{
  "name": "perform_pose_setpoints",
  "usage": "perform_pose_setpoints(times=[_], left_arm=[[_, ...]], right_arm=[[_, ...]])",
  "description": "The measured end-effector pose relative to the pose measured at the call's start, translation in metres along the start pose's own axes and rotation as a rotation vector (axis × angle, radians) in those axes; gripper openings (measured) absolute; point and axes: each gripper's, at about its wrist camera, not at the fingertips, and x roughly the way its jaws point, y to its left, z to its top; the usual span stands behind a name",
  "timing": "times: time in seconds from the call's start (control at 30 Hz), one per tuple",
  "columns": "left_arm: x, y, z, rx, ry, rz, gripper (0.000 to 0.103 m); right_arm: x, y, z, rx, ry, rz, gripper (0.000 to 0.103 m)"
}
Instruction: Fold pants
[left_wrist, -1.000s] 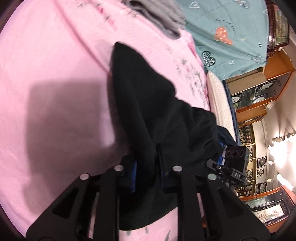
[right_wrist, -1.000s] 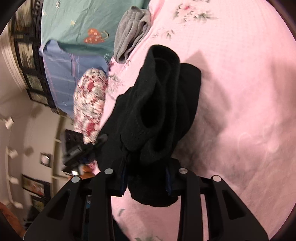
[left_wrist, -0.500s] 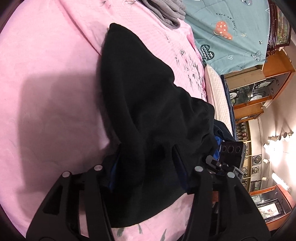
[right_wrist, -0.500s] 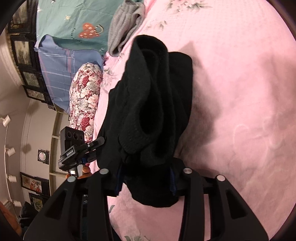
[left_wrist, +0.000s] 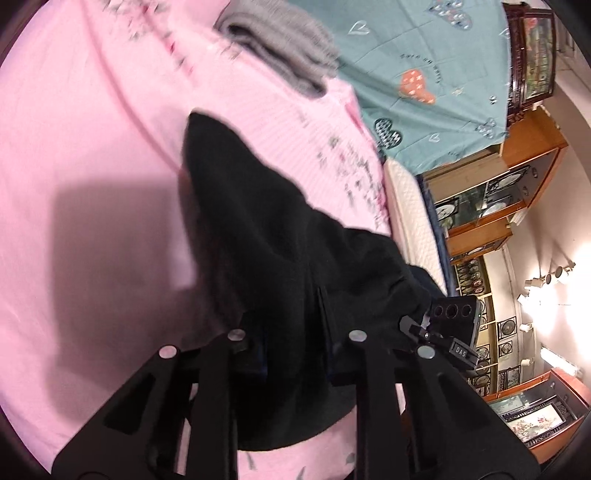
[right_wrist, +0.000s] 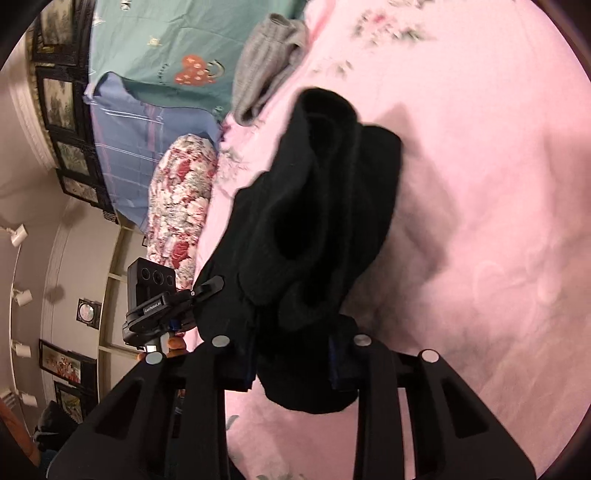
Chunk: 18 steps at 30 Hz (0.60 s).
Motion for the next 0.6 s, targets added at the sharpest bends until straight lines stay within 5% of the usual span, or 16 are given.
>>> perform_pose_setpoints(times=[0.13, 0.3, 0.6], left_arm=[[-0.019, -0.023, 0.035, 0.042, -0.049, 0.006, 0.019], [-0.045, -0.063, 0.123, 0.125, -0.137, 0.057, 0.019], [-0.072, -0.155, 0.339, 0.324, -0.412, 0.214, 0.02]], right_arm=[[-0.004, 0.025, 0.016, -0.056, -0.014, 0.027, 0.028], [-0.005, 0.072, 0.064, -0.178, -0.027, 0.031, 0.027], [0.028, 0.197, 0.244, -0.453, -0.17, 0.018, 0.027]])
